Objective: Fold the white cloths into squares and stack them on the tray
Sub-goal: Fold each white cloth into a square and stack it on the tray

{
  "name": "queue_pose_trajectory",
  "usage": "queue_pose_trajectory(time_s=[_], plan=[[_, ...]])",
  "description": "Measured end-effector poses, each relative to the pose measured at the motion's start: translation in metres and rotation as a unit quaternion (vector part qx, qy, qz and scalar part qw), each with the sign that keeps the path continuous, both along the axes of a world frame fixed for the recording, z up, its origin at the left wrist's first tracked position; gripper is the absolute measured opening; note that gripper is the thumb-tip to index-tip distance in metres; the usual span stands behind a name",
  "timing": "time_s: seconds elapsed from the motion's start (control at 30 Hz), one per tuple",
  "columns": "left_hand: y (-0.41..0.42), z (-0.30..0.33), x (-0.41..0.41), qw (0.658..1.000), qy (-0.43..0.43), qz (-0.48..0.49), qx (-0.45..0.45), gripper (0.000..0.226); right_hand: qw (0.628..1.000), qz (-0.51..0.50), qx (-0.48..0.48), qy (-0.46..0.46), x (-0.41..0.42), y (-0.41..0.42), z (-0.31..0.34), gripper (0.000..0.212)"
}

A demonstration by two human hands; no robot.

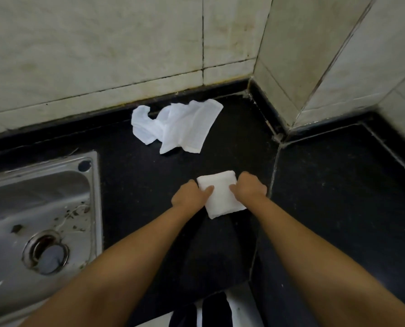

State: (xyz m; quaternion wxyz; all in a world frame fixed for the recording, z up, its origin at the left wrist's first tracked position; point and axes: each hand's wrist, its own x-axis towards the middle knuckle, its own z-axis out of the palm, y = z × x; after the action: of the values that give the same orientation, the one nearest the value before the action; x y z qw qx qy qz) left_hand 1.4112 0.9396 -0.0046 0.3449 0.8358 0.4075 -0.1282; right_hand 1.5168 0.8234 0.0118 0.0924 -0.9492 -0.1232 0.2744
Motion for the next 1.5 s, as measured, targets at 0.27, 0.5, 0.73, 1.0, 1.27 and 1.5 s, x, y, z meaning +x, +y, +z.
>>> queue_pose_trajectory(time_s=[0.27,0.5,0.73,1.0,1.27,1.5], plan=[[-0.001,0.001,-0.004,0.989,-0.104,0.077,-0.068,0.026,0.989,-0.028,0.140,0.026,-0.012,-0.015,-0.003,0.015],[0.004,0.032,0.004,0.931,-0.213,0.143,-0.261,0.017,0.870,-0.216,0.392,0.205,-0.008,-0.043,0.032,0.022],[-0.016,0.068,0.015,0.918,-0.184,0.031,-0.351,0.015,0.784,-0.296,0.493,0.233,-0.030,-0.099,0.065,0.010],[-0.082,0.089,-0.001,0.901,-0.090,-0.175,-0.386,0.017,0.739,-0.408,0.523,0.115,-0.127,-0.192,0.078,0.009],[-0.242,0.103,-0.060,0.839,-0.002,-0.372,-0.398,0.005,0.629,-0.561,0.538,-0.027,-0.288,-0.317,0.087,0.009],[-0.405,0.116,-0.172,0.744,0.063,-0.541,-0.387,0.005,0.508,-0.672,0.518,-0.146,-0.465,-0.417,0.098,0.008]])
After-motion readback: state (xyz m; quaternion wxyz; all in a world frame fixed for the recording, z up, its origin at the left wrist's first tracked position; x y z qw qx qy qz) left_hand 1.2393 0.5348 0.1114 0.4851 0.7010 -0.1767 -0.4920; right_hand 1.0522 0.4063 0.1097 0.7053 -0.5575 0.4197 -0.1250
